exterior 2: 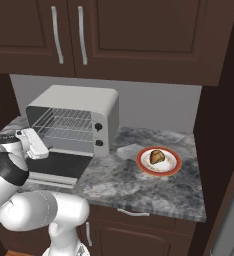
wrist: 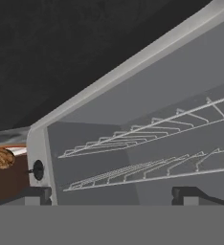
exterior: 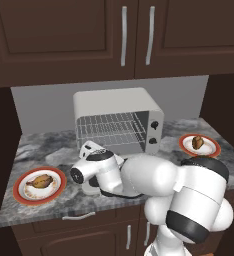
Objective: Open the toaster oven door. Place the bread on the top rack in the toaster oven and place the chicken drumstick on the bottom rack.
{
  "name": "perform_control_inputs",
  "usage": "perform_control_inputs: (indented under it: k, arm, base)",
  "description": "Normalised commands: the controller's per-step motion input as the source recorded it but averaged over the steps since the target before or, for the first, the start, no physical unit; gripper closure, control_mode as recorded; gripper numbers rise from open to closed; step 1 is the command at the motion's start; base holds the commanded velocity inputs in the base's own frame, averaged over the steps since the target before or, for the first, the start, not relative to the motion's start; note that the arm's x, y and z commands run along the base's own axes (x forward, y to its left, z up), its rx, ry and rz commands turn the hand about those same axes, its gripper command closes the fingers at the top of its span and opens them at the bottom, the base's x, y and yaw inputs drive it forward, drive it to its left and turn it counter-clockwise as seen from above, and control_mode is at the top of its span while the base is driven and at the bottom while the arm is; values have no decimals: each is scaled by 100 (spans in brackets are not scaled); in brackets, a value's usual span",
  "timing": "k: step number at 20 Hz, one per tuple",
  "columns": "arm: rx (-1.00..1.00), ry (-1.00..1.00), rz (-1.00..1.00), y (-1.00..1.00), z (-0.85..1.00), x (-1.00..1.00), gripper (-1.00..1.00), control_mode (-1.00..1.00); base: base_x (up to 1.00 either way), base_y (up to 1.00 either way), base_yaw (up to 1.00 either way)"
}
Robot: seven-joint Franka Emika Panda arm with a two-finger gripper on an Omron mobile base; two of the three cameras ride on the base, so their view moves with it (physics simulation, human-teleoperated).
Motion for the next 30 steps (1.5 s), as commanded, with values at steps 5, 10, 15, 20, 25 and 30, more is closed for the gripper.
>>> perform_control_inputs:
  k: [5, 10, 15, 20, 25, 30]
  arm:
    - [0, -2, 0, -5, -4, 5, -100, -100]
    - [0, 0, 0, -14, -4, 9, -100, -100]
    - [0, -1, 0, -2, -5, 4, -100, -100]
    - [0, -2, 0, 0, -2, 7, -100, -100]
    - [0, -2, 0, -1, 0, 15, -100, -100]
    - [0, -2, 0, 0, 0, 20, -100, -100]
  base:
    - [0, 0, 0]
    - [0, 0, 0]
    - [0, 0, 0]
    - [0, 0, 0]
    - [0, 0, 0]
    - [0, 0, 0]
